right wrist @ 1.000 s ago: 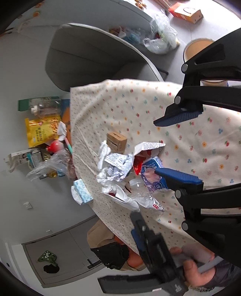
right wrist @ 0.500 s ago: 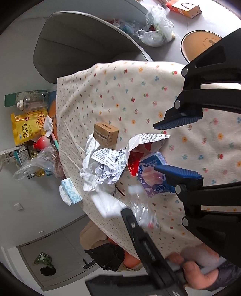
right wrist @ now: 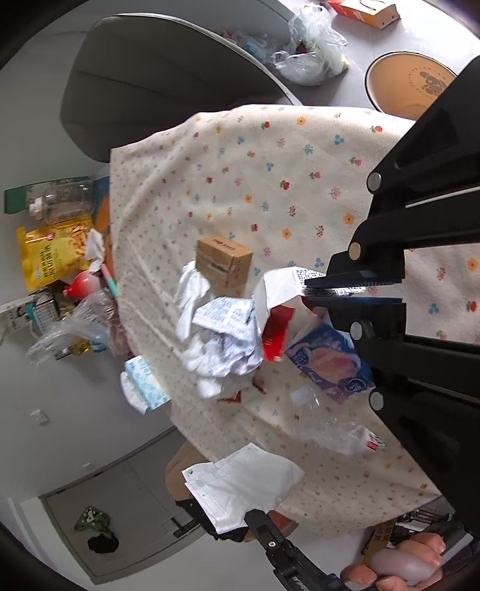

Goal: Collect trash
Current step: 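Lift the white mask with the left gripper and carry it over the bin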

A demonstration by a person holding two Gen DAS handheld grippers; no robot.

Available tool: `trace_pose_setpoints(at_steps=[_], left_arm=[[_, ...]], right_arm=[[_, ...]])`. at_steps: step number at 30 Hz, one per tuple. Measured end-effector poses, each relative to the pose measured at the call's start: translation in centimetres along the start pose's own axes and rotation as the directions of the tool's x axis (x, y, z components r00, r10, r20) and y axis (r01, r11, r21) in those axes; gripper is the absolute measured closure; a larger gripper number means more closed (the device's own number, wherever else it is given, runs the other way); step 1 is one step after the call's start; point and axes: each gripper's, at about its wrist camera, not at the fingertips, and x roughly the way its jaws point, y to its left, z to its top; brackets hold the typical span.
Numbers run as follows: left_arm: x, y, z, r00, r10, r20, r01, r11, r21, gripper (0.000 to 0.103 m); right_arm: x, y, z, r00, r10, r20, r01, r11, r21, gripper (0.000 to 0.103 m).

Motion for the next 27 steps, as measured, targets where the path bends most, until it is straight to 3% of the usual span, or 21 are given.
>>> trace_pose_setpoints(at_steps=[12, 27], left_arm=[[-1.2, -6.9, 0.4, 0.995, -0.094, 0.026, 0.091, 0.99, 0.107, 0.099], [2.0, -20.1, -1.2, 0.966, -0.248, -0.073, 0.259, 0.928, 0.268, 0.099]], right_arm=[[-6.4, -1.1, -0.3, 0.995, 0.0, 0.101, 0.0, 1.0, 0.0, 0.1], [-12.9, -10.2, -2.3, 0.978, -0.123, 0.169, 0.1, 0.985, 0.138, 0.1]])
